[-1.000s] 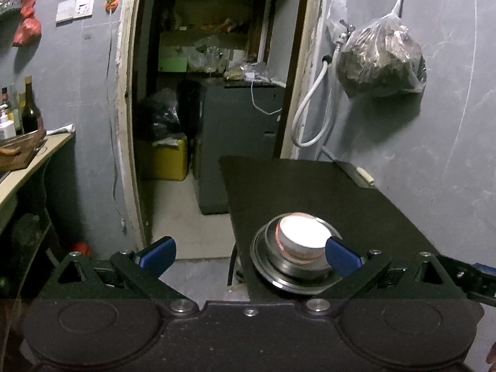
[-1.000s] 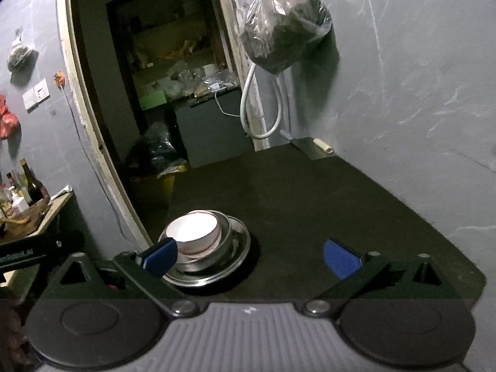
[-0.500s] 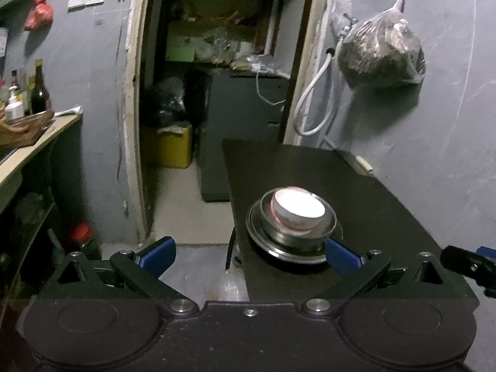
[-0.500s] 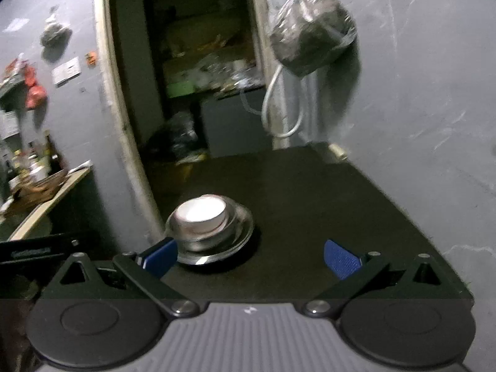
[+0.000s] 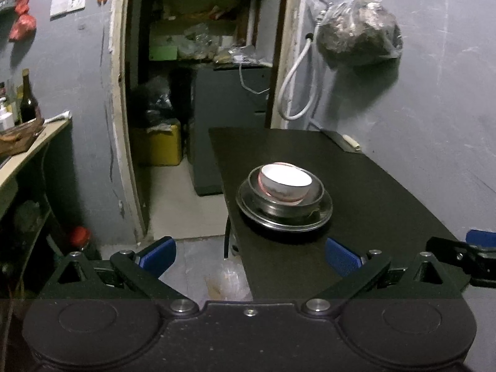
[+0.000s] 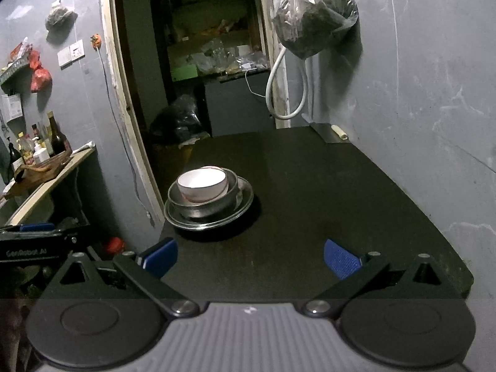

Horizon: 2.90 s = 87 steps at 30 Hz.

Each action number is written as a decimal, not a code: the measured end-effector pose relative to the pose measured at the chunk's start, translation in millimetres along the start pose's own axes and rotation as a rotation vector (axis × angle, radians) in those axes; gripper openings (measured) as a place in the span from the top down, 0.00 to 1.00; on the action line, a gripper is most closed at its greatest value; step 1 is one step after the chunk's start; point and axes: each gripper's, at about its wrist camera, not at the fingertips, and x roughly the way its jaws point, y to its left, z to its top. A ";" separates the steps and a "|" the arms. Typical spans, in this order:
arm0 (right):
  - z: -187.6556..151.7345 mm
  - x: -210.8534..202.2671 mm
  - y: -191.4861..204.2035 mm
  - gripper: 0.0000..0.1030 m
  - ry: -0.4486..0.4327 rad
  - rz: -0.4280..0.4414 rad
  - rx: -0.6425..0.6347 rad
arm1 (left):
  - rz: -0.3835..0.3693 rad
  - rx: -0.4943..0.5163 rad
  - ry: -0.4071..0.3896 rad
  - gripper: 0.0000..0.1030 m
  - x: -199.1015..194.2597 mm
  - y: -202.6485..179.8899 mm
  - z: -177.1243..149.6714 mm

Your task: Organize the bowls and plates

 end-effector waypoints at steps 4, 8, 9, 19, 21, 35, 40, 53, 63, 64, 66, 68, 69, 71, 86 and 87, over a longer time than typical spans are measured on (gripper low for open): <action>-1.1 -2.6 3.0 0.00 0.002 0.004 0.005 | -0.008 0.007 0.011 0.01 -1.8 1.8 -4.6; -2.7 -0.9 3.9 0.00 0.018 -0.011 0.009 | -0.016 0.016 0.016 0.01 -3.9 3.1 -7.7; -3.1 -1.1 4.1 0.00 0.020 -0.012 0.011 | -0.015 0.016 0.016 0.01 -4.3 3.6 -7.4; -1.6 1.2 6.0 0.00 0.034 -0.025 0.010 | -0.017 0.008 0.008 0.01 -3.6 7.1 -5.9; -0.6 4.4 5.5 0.00 0.046 -0.027 0.009 | -0.014 0.013 0.010 0.01 -2.5 6.9 -5.5; 0.0 14.0 3.4 0.00 0.080 -0.027 -0.003 | -0.007 0.010 0.010 0.01 2.5 7.1 -1.2; 0.2 14.9 3.8 0.00 0.088 -0.028 -0.004 | -0.004 0.008 0.018 0.01 4.1 7.6 -1.7; 0.2 18.3 1.7 0.00 0.093 -0.017 -0.003 | -0.008 0.010 0.022 0.01 5.9 6.6 -2.0; 0.7 19.3 0.7 0.00 0.102 -0.018 -0.009 | -0.004 0.008 0.029 0.01 10.4 6.5 -2.9; 0.8 19.3 0.7 0.00 0.101 -0.019 -0.008 | -0.004 0.008 0.028 0.01 10.4 6.5 -2.9; 0.4 19.6 -0.1 0.00 0.099 -0.019 -0.006 | -0.005 0.008 0.028 0.01 10.5 6.5 -2.8; 0.2 20.5 -0.6 0.00 0.100 -0.019 -0.005 | -0.004 0.007 0.027 0.01 10.6 6.9 -2.7; 0.2 20.5 -0.6 0.00 0.100 -0.019 -0.005 | -0.004 0.006 0.027 0.01 10.8 7.6 -2.6; 0.1 21.0 -1.4 0.00 0.099 -0.018 -0.005 | -0.003 0.006 0.027 0.01 10.8 8.0 -2.7; 1.7 22.6 -2.4 0.00 0.105 0.002 -0.006 | 0.006 0.007 0.031 0.01 10.1 8.6 -2.9; 1.6 22.7 -2.0 0.00 0.105 0.003 -0.006 | 0.007 0.007 0.031 0.01 9.7 8.8 -2.8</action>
